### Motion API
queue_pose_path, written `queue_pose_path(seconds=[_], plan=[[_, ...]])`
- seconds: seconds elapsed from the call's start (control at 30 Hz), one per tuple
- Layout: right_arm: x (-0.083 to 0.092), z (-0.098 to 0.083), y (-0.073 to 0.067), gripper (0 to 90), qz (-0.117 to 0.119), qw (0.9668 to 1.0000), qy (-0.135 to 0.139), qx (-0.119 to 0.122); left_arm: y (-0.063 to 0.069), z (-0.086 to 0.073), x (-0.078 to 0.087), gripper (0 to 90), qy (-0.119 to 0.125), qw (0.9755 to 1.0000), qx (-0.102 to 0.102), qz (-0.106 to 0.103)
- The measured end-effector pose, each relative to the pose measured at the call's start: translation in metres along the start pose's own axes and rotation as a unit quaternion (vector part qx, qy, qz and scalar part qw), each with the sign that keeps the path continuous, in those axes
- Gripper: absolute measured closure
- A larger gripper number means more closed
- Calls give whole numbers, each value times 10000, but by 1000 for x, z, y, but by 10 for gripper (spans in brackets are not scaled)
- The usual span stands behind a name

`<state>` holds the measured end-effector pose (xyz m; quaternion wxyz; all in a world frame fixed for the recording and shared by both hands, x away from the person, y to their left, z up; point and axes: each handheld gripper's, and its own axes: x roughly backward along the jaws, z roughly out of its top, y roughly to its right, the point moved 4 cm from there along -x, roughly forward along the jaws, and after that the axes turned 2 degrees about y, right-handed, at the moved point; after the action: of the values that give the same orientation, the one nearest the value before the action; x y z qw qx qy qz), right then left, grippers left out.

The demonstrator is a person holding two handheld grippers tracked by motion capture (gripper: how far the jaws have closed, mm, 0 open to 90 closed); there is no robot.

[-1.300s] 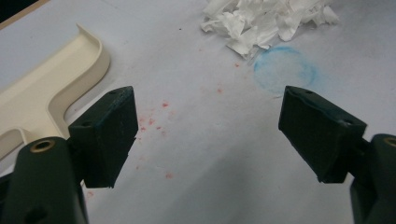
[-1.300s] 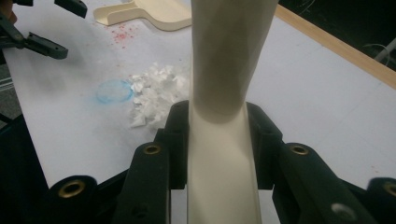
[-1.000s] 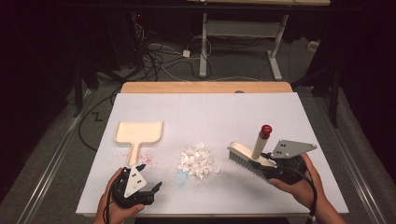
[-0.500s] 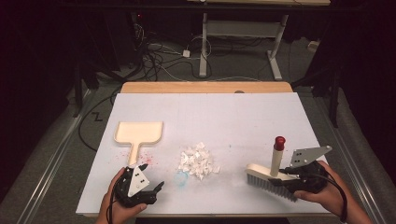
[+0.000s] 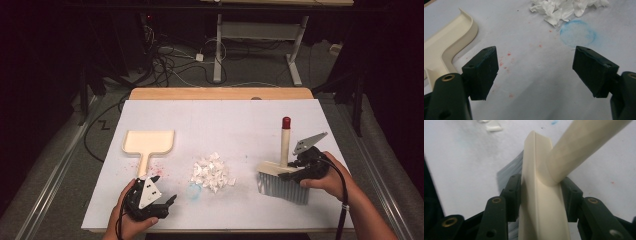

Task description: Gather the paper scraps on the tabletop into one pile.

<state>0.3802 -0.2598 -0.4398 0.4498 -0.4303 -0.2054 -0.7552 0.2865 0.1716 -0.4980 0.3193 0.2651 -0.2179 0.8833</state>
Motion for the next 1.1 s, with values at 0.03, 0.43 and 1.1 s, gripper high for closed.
queue_pose_path(seconds=[0.03,0.43,1.1], plan=[[-3,3,2,569,-30,10000,-53,47,0,0,0,199,13,10000,9,-4],[-17,22,25,416,-175,9987,-27,476,5,0,3,199,16,9999,69,-115],[3,28,17,381,-1688,9806,884,470,5,3,6,197,89,9999,19,-90]])
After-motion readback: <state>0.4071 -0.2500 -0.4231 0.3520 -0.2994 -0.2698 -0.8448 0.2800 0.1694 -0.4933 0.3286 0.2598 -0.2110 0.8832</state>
